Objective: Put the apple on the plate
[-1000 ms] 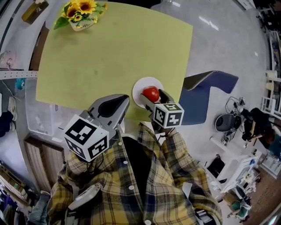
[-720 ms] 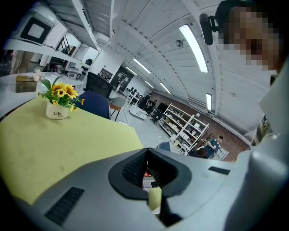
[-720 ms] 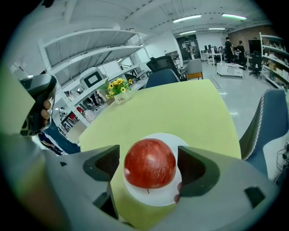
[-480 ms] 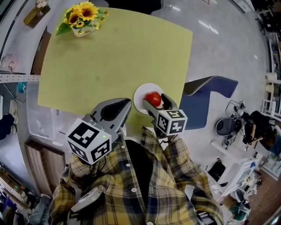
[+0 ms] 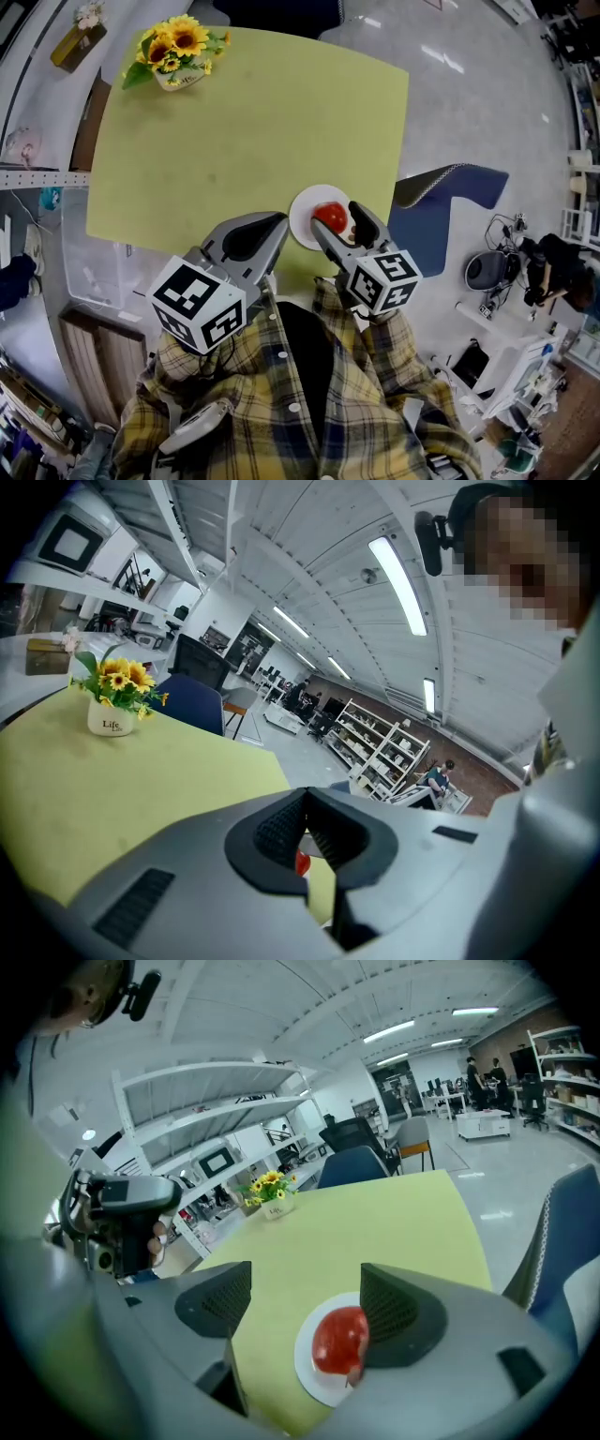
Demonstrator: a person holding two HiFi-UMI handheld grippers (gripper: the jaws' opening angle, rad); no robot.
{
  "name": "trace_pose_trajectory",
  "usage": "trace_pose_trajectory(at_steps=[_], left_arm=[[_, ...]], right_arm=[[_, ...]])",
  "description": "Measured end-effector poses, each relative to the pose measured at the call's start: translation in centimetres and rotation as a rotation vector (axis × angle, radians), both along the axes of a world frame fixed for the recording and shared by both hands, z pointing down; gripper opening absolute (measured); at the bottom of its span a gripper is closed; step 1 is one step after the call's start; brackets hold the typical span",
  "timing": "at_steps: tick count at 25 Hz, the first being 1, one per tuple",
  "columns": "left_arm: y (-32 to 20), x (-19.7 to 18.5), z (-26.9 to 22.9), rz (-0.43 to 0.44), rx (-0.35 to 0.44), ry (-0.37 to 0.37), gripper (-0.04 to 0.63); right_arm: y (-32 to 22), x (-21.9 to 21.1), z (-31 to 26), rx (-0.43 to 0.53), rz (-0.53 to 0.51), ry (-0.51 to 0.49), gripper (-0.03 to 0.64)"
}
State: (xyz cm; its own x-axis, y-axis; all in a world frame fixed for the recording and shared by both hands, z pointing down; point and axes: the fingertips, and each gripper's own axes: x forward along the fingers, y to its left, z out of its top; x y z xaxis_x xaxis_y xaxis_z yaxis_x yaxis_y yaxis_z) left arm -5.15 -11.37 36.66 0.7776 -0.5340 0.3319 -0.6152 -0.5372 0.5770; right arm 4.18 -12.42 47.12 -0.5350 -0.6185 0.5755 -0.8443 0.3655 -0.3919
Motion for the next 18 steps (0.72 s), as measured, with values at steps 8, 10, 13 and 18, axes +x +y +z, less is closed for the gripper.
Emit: trace_pose_trajectory(at_steps=[8, 10, 13, 18], left_arm=[[-0.1, 0.1, -1.2, 0.001, 0.030, 0.010, 0.008], [-0.2, 0.1, -1.5, 0.001, 0.039, 0.013, 0.008], [-0.3, 0.1, -2.1, 0.005, 0.058, 0.019, 0.008], [-0.2, 0.4, -3.8, 0.016, 0.096, 0.037, 0.008]], right_arm=[[-0.1, -2.0, -5.5, 0.138, -0.041, -0.027, 0.248], [-0.1, -2.3, -6.4, 0.157, -0.053, -0.028, 0.219], [0.3, -2.9, -7.9, 0.186, -0.073, -0.027, 0.183], [0.7, -3.4, -11.6, 0.280, -0.074, -0.011, 0.084]])
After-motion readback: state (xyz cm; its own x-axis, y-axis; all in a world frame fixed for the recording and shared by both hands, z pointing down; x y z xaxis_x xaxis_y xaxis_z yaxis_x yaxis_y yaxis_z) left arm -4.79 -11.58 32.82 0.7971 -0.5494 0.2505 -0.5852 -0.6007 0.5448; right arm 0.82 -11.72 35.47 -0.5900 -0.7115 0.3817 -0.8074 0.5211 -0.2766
